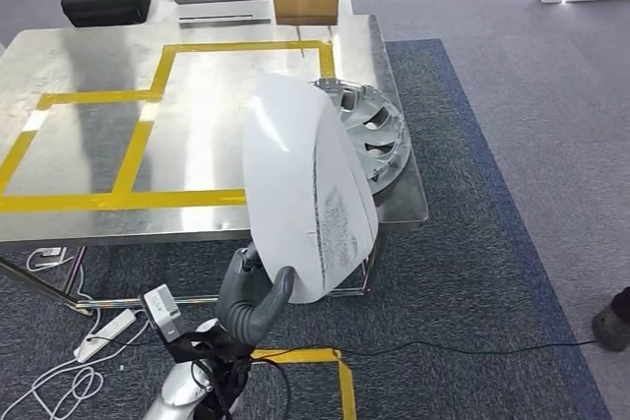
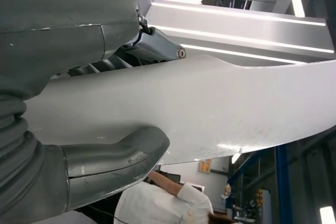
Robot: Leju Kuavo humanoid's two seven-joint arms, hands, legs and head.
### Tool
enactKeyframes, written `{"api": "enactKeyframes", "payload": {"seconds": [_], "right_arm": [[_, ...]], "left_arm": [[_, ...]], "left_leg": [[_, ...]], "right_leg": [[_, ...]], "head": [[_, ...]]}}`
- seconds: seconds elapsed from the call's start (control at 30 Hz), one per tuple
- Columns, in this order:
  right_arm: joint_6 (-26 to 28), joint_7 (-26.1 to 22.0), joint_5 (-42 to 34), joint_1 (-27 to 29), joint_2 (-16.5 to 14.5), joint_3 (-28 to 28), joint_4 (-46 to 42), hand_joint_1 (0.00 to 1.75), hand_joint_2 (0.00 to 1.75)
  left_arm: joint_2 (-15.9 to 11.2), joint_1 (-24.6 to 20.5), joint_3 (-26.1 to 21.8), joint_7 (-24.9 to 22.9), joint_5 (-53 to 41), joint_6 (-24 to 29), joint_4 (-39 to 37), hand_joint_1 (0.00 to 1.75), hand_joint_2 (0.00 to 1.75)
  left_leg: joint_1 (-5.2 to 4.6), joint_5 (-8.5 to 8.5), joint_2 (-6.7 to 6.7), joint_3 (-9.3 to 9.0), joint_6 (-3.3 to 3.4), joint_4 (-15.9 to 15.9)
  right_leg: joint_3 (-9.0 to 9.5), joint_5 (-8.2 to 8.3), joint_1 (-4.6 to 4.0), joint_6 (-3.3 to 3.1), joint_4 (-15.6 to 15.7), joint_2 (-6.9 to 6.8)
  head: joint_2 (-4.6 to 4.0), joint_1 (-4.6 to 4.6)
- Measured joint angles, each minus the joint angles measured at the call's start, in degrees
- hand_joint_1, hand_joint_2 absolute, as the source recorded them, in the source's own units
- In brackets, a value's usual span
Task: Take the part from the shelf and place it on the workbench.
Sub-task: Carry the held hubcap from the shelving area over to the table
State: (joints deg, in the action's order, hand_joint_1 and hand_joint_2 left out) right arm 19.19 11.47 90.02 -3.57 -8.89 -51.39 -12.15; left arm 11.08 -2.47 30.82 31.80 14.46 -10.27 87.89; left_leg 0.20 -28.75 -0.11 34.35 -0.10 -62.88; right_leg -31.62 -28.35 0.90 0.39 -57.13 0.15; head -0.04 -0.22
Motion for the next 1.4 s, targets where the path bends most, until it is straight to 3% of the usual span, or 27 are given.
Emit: {"api": "enactKeyframes", "payload": {"seconds": [0.07, 0.2, 0.23, 0.3, 0.37, 0.4, 0.43, 0.47, 0.53, 0.57, 0.67, 0.77, 0.83, 0.9, 0.93, 0.97, 1.03, 1.07, 1.13, 1.23, 1.3, 1.37, 1.4], "right_arm": [[0.01, 0.0, 0.0, -0.03, -0.01, 0.0, 0.0, 0.0, 1.75], [-0.15, -0.01, -0.76, -0.1, -0.01, -0.03, 0.0, 0.0, 1.75], [-0.45, -0.07, -1.53, -0.13, -0.01, -0.11, 0.0, 0.0, 1.75], [-1.52, -0.76, -3.88, -0.13, -0.01, -0.67, 0.0, 0.0, 1.75], [-2.03, -2.35, -6.41, -0.06, -0.01, -1.74, 0.0, 0.0, 1.75], [-1.66, -3.37, -7.47, -0.05, -0.01, -2.37, -0.01, 0.0, 1.75], [-1.06, -4.56, -8.41, -0.06, -0.01, -3.01, -0.03, 0.0, 1.75], [-0.51, -5.95, -9.2, -0.09, -0.01, -3.62, -0.05, 0.0, 1.75], [0.47, -9.73, -9.86, -0.2, -0.02, -4.62, -0.09, 0.0, 1.75], [1.18, -12.04, -9.57, -0.2, -0.02, -4.86, -0.11, 0.0, 1.75], [3.58, -17.95, -8.24, -0.08, -0.04, -4.97, -0.17, 0.0, 1.75], [3.83, -18.68, -8.14, -0.05, -0.05, -4.96, -0.17, 0.0, 1.75], [3.85, -20.9, -8.04, -0.07, -0.09, -4.95, -0.17, 0.0, 1.75], [3.36, -24.72, -7.84, -0.16, -0.22, -4.88, -0.16, 0.0, 1.75], [3.07, -25.95, -7.76, -0.19, -0.31, -4.84, -0.16, 0.0, 1.75], [2.84, -26.34, -7.69, -0.2, -0.37, -4.81, -0.15, 0.0, 1.75], [2.84, -26.34, -7.6, -0.17, -0.52, -4.78, -0.14, 0.0, 1.75], [2.83, -26.36, -7.55, -0.2, -0.62, -4.77, -0.13, 0.0, 1.75], [2.8, -26.39, -7.5, -0.23, -0.78, -4.76, -0.09, 0.0, 1.75], [2.01, -26.24, -7.79, -0.25, -0.83, -4.76, -0.09, 0.0, 1.75], [0.83, -25.84, -8.45, -0.29, -0.84, -4.78, -0.08, 0.0, 1.75], [0.16, -25.23, -8.94, -0.22, -0.83, -4.83, -0.07, 0.0, 1.75], [0.15, -24.74, -9.01, -0.16, -0.82, -4.85, -0.07, 0.0, 1.75]], "left_arm": [[0.05, -0.02, 0.01, 0.0, 0.0, 0.0, 0.0, 1.75, 1.75], [0.19, -0.07, 0.05, 0.0, -0.01, -0.12, 0.0, 1.75, 1.75], [0.23, -0.11, 0.09, -0.02, 0.01, -0.24, 0.0, 1.75, 1.75], [0.26, -0.16, 0.15, -0.13, 0.2, -0.42, -0.04, 1.75, 1.75], [0.27, -0.16, 0.12, -0.83, 0.22, 0.85, -0.17, 1.75, 1.75], [0.3, -0.16, 0.09, -1.53, -0.07, 2.56, -0.26, 1.75, 1.75], [0.34, -0.14, 0.02, -2.29, -0.58, 4.85, -0.34, 1.75, 1.75], [0.38, -0.12, -0.04, -2.86, -1.1, 7.02, -0.42, 1.75, 1.75], [0.43, -0.09, -0.08, -2.91, -1.92, 9.78, -0.5, 1.75, 1.75], [0.4, -0.09, -0.07, -2.58, -2.3, 10.43, -0.5, 1.75, 1.75], [0.28, -0.06, -0.03, -1.67, -3.17, 11.67, -0.5, 1.75, 1.75], [0.26, -0.05, -0.03, -1.57, -3.23, 11.79, -0.5, 1.75, 1.75], [0.22, 0.0, -0.1, -1.3, -3.39, 12.08, -0.42, 1.75, 1.75], [0.05, 0.53, -0.5, -0.78, -3.66, 12.65, -0.19, 1.75, 1.75], [-0.04, 0.87, -0.76, -0.59, -3.75, 12.87, -0.08, 1.75, 1.75], [-0.09, 1.15, -0.98, -0.52, -3.79, 12.97, -0.03, 1.75, 1.75], [-0.08, 1.3, -1.21, -0.52, -3.82, 13.01, 0.02, 1.75, 1.75], [-0.06, 1.3, -1.26, -0.52, -3.84, 13.0, 0.05, 1.75, 1.75], [-0.03, 1.35, -1.31, -0.51, -3.84, 13.0, 0.1, 1.75, 1.75], [0.06, 1.43, -1.35, -0.5, -3.85, 12.99, 0.16, 1.75, 1.75], [0.13, 1.39, -1.33, -0.47, -3.85, 12.95, 0.2, 1.75, 1.75], [0.12, 1.39, -1.32, -0.45, -3.85, 12.9, 0.22, 1.75, 1.75], [0.11, 1.42, -1.32, -0.46, -3.84, 12.9, 0.22, 1.75, 1.75]], "left_leg": [[-0.19, 1.01, -0.04, -1.66, 0.51, 4.16], [-0.13, 1.18, -0.07, -1.86, 1.81, 5.09], [0.0, 1.31, 0.0, -1.96, 2.12, 5.3], [0.02, 1.32, 0.11, -1.97, 2.45, 5.35], [-0.04, 1.27, 0.12, -1.99, 2.53, 5.33], [-0.05, 1.24, 0.09, -2.04, 2.52, 5.32], [-0.05, 1.18, 0.04, -2.13, 2.46, 5.31], [-0.04, 1.08, 0.0, -2.24, 2.33, 5.28], [-0.3, 0.82, -0.08, -2.25, 1.83, 5.05], [-0.42, 0.76, -0.09, -2.17, 1.54, 4.94], [-0.46, 0.88, -0.08, -2.04, 1.04, 4.9], [-0.44, 0.9, -0.08, -2.05, 0.99, 4.91], [-0.37, 0.38, -0.08, -1.93, 0.69, 4.43], [-0.19, -3.62, -0.07, 1.96, -0.07, -4.17], [-0.12, -4.79, -0.06, 3.6, -0.29, -7.66], [-0.09, -4.81, -0.06, 4.5, -0.25, -9.43], [-0.27, -0.61, -0.06, 1.08, 0.57, -1.98], [-0.4, 0.63, -0.05, -0.48, 0.98, 1.53], [-0.67, 1.06, -0.07, -1.65, 1.45, 4.51], [-0.43, 1.42, -0.09, -1.86, 1.94, 5.34], [-0.11, 1.72, 0.0, -2.12, 2.34, 5.85], [-0.14, 1.69, 0.04, -2.05, 2.48, 5.84], [-0.17, 1.68, -0.05, -2.03, 2.51, 5.83]], "right_leg": [[-0.18, -0.08, -0.15, 0.54, -0.06, 0.01], [-0.87, -0.91, -0.03, 1.78, -0.89, -0.12], [-1.9, -2.19, 0.0, 2.0, -2.94, -0.12], [-5.53, -5.69, 0.06, 2.33, -10.28, -0.12], [-8.57, -7.21, 0.09, 2.55, -16.1, -0.12], [-8.73, -6.41, 0.1, 2.58, -16.09, -0.13], [-7.73, -4.6, 0.12, 2.53, -13.71, -0.14], [-5.88, -2.42, 0.15, 2.44, -9.76, -0.16], [-2.23, 0.08, 0.12, 2.12, -2.57, -0.16], [-1.3, 0.36, 0.07, 1.91, -0.83, -0.13], [-1.1, 0.21, -0.1, 1.36, -0.46, 0.01], [-1.11, 0.21, -0.14, 1.29, -0.47, 0.03], [-1.0, 0.3, -0.01, 0.91, -0.32, 0.0], [-0.77, 0.32, 0.12, 0.09, -0.12, -0.16], [-0.63, 0.28, 0.13, -0.2, -0.07, -0.21], [-0.51, 0.2, 0.05, -0.34, -0.08, -0.21], [-0.25, 0.1, -0.11, -0.26, -0.08, -0.1], [-0.26, 0.04, -0.22, -0.13, -0.13, -0.05], [-0.48, 0.04, -0.29, 0.33, -0.15, -0.1], [-0.82, -0.45, -0.24, 1.25, -0.46, -0.22], [-2.68, -2.93, -0.19, 1.72, -4.3, -0.2], [-6.16, -6.35, -0.11, 2.1, -11.73, -0.2], [-7.62, -7.23, -0.06, 2.26, -14.68, -0.2]], "head": [[0.0, 0.06], [0.0, 0.22], [0.0, 0.34], [0.0, 0.55], [0.0, 0.57], [0.0, 0.59], [0.0, 0.58], [0.0, 0.6], [0.0, 0.61], [0.0, 0.59], [0.0, 0.53], [0.0, 0.53], [0.0, 0.48], [0.0, 0.25], [0.0, 0.12], [0.0, 0.06], [0.0, 0.09], [0.0, 0.09], [0.0, 0.14], [0.0, 0.17], [0.0, 0.43], [0.0, 0.66], [0.0, 0.66]]}}
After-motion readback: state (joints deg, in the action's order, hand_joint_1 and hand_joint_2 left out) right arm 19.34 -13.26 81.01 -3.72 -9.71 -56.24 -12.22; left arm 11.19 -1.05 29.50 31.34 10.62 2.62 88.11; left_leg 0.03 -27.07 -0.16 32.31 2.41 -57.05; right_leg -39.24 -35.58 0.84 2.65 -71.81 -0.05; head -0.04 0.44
